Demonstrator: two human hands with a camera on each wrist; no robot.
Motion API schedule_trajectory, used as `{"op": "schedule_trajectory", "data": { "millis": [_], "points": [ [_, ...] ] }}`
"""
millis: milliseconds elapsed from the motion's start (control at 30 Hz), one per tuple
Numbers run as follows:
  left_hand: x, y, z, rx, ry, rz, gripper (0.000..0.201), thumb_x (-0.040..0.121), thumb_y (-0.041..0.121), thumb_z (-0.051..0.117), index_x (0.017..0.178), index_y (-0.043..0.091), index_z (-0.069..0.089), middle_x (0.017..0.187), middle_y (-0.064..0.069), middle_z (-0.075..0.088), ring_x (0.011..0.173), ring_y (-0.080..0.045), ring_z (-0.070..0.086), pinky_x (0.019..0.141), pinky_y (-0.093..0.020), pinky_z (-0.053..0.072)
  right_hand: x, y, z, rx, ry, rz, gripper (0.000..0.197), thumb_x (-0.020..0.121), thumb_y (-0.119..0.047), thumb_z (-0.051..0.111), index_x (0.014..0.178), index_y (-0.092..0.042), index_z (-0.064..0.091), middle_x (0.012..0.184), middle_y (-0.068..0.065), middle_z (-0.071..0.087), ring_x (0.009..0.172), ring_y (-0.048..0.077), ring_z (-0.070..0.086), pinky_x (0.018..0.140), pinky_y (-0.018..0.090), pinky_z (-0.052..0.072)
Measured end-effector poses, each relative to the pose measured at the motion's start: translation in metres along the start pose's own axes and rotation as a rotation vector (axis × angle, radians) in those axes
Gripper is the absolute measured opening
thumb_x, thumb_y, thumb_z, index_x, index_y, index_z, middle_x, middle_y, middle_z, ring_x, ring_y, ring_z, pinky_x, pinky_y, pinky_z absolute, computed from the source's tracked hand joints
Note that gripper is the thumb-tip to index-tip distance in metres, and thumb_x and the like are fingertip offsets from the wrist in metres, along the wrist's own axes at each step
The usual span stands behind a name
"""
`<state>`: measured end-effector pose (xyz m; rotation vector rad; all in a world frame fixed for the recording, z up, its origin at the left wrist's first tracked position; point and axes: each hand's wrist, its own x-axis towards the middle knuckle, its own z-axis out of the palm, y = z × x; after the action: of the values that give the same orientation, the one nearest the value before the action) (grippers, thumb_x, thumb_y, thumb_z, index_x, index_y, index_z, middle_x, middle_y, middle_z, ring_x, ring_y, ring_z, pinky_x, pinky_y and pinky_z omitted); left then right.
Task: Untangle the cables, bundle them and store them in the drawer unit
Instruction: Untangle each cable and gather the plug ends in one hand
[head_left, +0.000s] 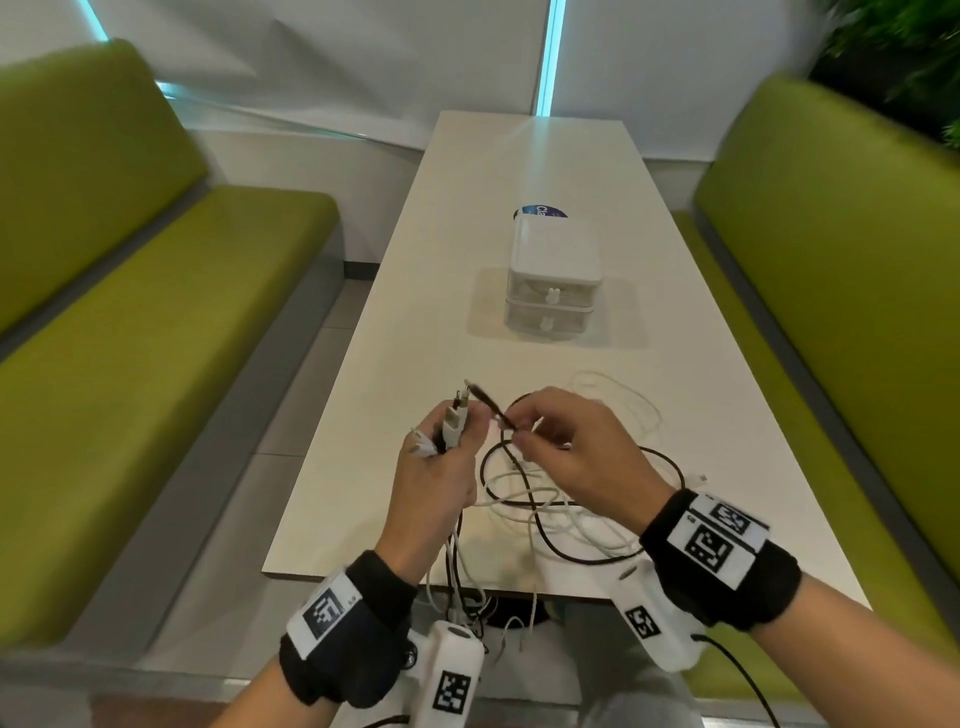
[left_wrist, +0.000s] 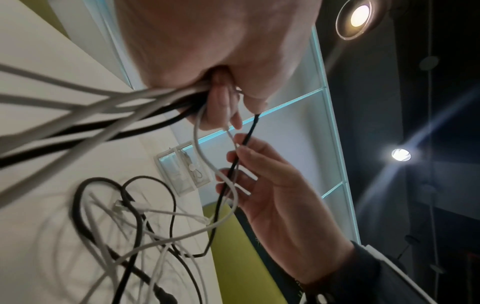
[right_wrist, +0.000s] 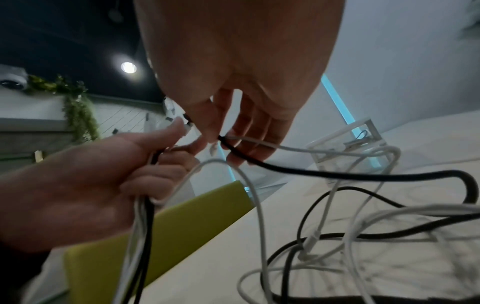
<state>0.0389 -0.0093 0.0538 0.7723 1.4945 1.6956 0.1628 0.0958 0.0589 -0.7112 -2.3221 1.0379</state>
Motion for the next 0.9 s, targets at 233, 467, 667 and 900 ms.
{"op": "schedule_trajectory", "data": {
  "millis": [233, 467, 667, 900],
  "points": [
    [-0.002, -0.003, 0.0, 0.026, -0.06, 0.097, 0.024, 0.08, 0.02, 0.067, 0.094, 0.001, 0.068, 0.05, 0.015, 0.053, 0.041, 0.002, 0.046, 0.048, -0.006, 0.036, -0.005, 0.007, 0.01, -0.105, -0.071, -0.14, 0.014, 0.086, -0.013, 0.064, 0.095, -0.021, 0.071, 0.079, -0.012, 0.05, 0.069, 0.004, 0.052, 0.065, 0.022, 0.046],
    [0.002, -0.009, 0.001, -0.028, 0.07, 0.045, 0.042, 0.085, 0.044, 0.058, 0.081, 0.003, 0.064, 0.044, 0.012, 0.031, 0.041, -0.008, 0.024, 0.044, -0.02, 0.024, -0.002, 0.017, 0.015, -0.217, -0.131, -0.044, 0.018, 0.091, -0.023, 0.063, 0.106, -0.019, 0.072, 0.088, -0.008, 0.054, 0.079, 0.009, 0.056, 0.074, 0.028, 0.046],
    [0.005, -0.01, -0.006, -0.13, 0.124, 0.095, 0.026, 0.091, 0.033, 0.055, 0.075, 0.014, 0.059, 0.071, -0.001, 0.058, 0.052, -0.012, 0.032, 0.052, -0.028, 0.028, 0.001, 0.037, 0.012, -0.491, -0.178, 0.139, 0.064, 0.091, -0.049, 0.057, 0.145, -0.02, 0.037, 0.149, 0.005, 0.033, 0.134, 0.023, 0.035, 0.109, 0.041, 0.034],
    [0.004, -0.02, -0.005, -0.023, 0.138, 0.108, 0.033, 0.087, 0.05, 0.049, 0.065, 0.028, 0.061, 0.079, 0.001, 0.065, 0.089, -0.014, 0.064, 0.088, -0.025, 0.047, 0.001, 0.009, 0.029, -0.215, -0.2, 0.006, 0.018, 0.095, -0.032, 0.056, 0.09, -0.019, 0.067, 0.074, -0.008, 0.063, 0.072, 0.008, 0.055, 0.068, 0.03, 0.044]
  ]
}}
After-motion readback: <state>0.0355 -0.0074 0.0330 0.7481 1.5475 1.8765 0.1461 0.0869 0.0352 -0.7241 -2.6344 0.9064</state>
